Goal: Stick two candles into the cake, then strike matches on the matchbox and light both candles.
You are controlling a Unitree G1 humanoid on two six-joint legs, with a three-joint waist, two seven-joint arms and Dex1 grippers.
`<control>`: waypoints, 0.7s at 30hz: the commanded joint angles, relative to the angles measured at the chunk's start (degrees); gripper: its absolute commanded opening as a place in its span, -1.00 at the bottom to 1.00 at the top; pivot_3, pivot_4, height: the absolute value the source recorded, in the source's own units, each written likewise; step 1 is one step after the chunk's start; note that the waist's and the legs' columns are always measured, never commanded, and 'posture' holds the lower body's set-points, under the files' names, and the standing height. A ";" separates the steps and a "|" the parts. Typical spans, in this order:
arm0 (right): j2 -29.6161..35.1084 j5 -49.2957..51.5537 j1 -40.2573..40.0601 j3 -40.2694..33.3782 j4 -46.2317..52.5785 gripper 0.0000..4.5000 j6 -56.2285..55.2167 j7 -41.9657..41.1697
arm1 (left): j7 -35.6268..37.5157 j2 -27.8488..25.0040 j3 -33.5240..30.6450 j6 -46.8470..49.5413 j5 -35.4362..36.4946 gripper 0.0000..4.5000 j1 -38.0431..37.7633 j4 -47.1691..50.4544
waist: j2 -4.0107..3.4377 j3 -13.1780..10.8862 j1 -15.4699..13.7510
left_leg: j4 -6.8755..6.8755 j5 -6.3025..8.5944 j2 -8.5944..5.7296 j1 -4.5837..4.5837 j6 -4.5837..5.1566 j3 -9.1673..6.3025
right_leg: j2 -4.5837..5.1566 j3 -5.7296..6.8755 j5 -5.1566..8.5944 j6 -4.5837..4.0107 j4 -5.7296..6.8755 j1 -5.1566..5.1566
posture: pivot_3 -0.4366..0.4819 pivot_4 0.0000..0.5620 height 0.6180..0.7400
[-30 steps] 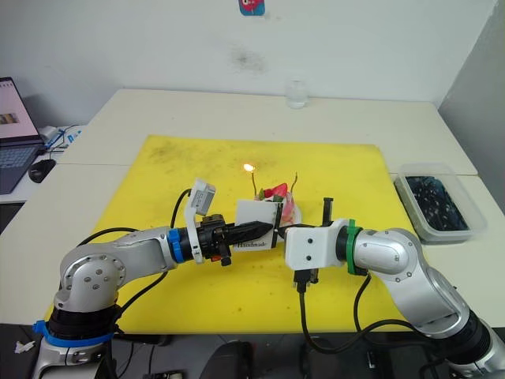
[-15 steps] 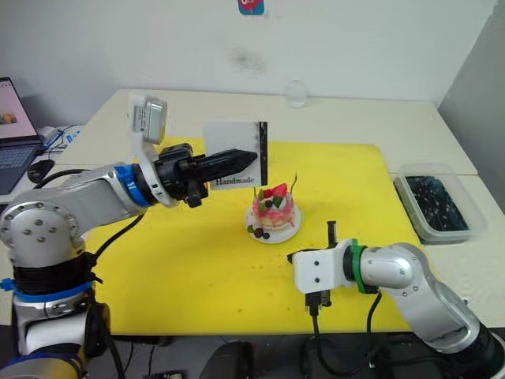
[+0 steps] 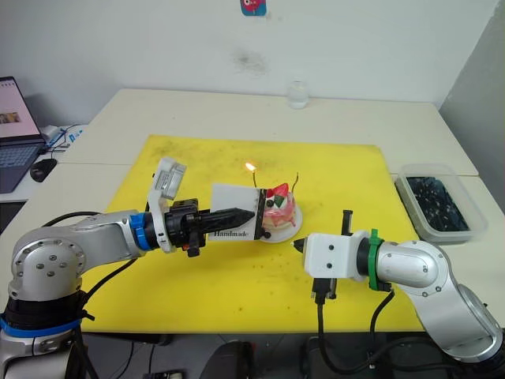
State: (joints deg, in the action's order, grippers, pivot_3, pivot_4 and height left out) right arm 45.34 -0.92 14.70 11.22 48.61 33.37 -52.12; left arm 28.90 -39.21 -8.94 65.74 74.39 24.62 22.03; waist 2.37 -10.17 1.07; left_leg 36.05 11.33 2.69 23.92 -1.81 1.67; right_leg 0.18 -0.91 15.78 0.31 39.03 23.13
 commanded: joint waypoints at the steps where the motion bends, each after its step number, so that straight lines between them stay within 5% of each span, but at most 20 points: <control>1: 0.27 0.48 -0.12 -2.93 1.68 -1.00 -3.05 1.59 | 0.17 0.38 -0.15 0.15 1.69 -1.00 -1.64 0.69 | 0.00 0.00 -0.01 | 0.00 0.00 0.00 0.00 0.00 0.00 | 0.00 0.00 0.00 0.00 0.00 0.00 | -0.05 -0.47 1.00; 11: -2.15 -2.15 -10.39 -7.78 -4.35 -1.00 -32.94 7.64 | -3.10 3.25 2.15 4.37 8.98 -1.00 -3.40 -3.20 | 0.00 0.00 -0.21 | 0.02 0.00 -0.02 0.02 0.01 0.00 | -0.01 -0.01 0.00 0.01 -0.02 -0.01 | -0.05 -0.47 1.00; 21: -4.24 -4.95 -10.77 -5.77 -7.84 -1.00 -42.79 9.80 | -6.39 3.91 3.12 6.63 14.90 -1.00 -0.64 -8.02 | 0.01 0.01 -0.25 | 0.03 0.00 -0.01 -0.02 0.01 -0.02 | -0.03 0.00 -0.01 0.01 0.02 -0.03 | -0.05 -0.47 1.00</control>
State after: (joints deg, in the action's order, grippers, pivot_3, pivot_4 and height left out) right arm 41.41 -5.58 3.45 5.55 40.37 -7.56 -42.82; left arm 22.98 -35.67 -5.64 72.15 86.73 23.11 13.89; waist 2.37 -10.16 0.82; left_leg 36.07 11.33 2.68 23.91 -1.80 1.67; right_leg 0.15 -0.93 15.76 0.31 39.04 23.10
